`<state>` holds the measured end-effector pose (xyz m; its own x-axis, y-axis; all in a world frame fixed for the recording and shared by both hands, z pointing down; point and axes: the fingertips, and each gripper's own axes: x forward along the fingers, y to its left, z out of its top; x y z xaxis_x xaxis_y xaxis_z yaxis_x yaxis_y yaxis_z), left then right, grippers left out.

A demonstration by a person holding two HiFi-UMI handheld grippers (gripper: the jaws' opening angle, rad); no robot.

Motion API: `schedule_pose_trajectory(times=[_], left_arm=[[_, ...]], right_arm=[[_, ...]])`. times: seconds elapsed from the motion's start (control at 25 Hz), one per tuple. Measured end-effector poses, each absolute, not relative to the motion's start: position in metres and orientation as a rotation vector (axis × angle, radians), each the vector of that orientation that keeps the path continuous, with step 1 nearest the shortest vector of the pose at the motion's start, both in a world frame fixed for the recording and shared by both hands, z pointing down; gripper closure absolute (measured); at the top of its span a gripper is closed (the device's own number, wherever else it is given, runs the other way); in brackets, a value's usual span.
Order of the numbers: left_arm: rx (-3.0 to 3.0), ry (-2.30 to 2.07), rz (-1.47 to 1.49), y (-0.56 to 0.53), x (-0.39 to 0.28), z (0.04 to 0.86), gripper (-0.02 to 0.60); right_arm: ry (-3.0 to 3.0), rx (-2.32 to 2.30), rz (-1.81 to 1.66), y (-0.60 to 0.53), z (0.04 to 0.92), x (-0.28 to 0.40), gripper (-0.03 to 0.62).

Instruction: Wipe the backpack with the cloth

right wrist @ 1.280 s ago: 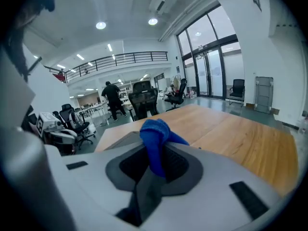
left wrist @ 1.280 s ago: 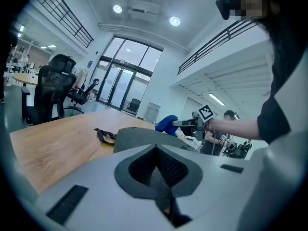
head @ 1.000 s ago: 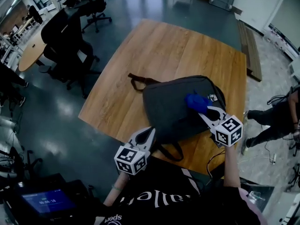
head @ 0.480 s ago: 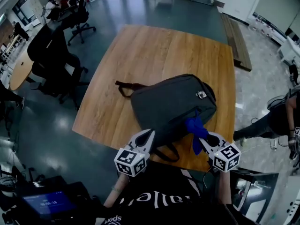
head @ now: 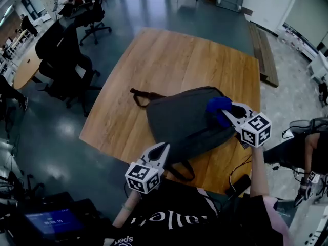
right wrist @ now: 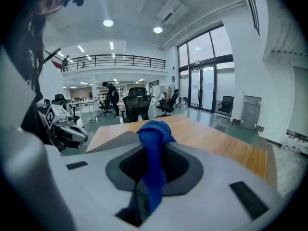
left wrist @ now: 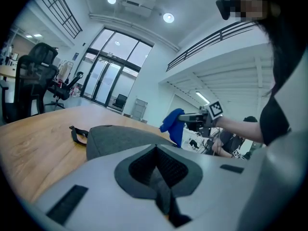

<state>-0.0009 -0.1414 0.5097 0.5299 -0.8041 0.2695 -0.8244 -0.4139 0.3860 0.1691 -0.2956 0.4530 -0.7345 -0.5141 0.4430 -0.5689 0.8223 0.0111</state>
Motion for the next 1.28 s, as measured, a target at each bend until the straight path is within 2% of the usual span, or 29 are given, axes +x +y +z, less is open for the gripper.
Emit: schedule_pose_trajectory(times=[0.32, 0.48, 0.76, 1.28], left_arm=[[2.253, -1.396, 0.054, -0.140, -0.014, 0.515, 0.583], [2.230, -1.429, 0.059, -0.136, -0.023, 0.516, 0.583], [2.216, -1.441, 0.080, -0.134, -0.025, 0.516, 0.583], [2.327, -1.267, 0.122, -0.139, 0.005, 0.512, 0.583]], right_arm=[[-2.495, 0.793, 0.092, -0.430, 0.480, 0.125, 0.528], [-2.340, 0.759, 0.089, -0.449, 0.522, 0.129, 0.528], [-2.336, 0.676, 0.126, -0.407, 0.547, 0.152, 0.528], [-2.350, 0.746, 0.250, -0.260, 0.534, 0.218, 0.528]])
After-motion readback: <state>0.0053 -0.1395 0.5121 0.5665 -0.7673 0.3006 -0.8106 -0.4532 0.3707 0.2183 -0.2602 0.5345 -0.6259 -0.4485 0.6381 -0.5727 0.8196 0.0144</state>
